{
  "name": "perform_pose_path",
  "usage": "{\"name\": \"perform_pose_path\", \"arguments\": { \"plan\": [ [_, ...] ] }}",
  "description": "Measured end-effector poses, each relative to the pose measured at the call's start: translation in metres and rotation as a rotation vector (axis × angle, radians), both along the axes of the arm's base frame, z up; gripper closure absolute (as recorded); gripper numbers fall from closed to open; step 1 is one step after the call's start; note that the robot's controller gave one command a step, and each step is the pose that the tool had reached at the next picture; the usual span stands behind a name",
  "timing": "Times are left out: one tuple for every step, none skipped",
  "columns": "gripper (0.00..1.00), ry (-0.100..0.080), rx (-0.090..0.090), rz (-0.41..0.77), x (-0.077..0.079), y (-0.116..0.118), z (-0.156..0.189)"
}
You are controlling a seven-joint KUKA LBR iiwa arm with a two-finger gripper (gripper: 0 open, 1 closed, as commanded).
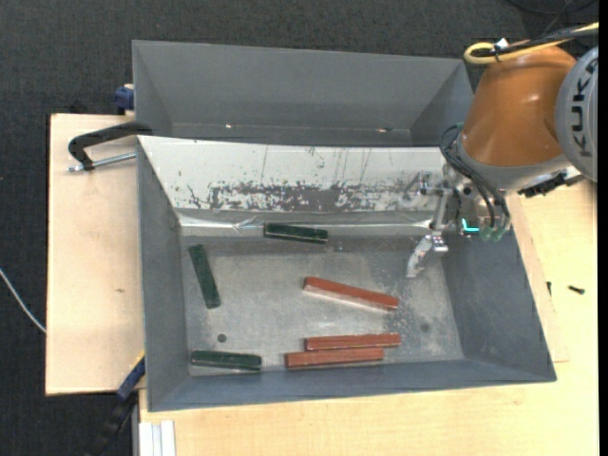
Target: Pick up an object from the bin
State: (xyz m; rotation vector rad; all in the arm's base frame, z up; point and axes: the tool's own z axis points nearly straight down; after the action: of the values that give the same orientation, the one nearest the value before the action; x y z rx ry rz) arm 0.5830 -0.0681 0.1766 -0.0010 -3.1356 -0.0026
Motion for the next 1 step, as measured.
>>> {"name": "perform_pose_path", "arguments": {
  "plan": [
    [0.00,-0.008,-0.001,0.001,0.0018,0.0001,0.0041]
  ]
}}
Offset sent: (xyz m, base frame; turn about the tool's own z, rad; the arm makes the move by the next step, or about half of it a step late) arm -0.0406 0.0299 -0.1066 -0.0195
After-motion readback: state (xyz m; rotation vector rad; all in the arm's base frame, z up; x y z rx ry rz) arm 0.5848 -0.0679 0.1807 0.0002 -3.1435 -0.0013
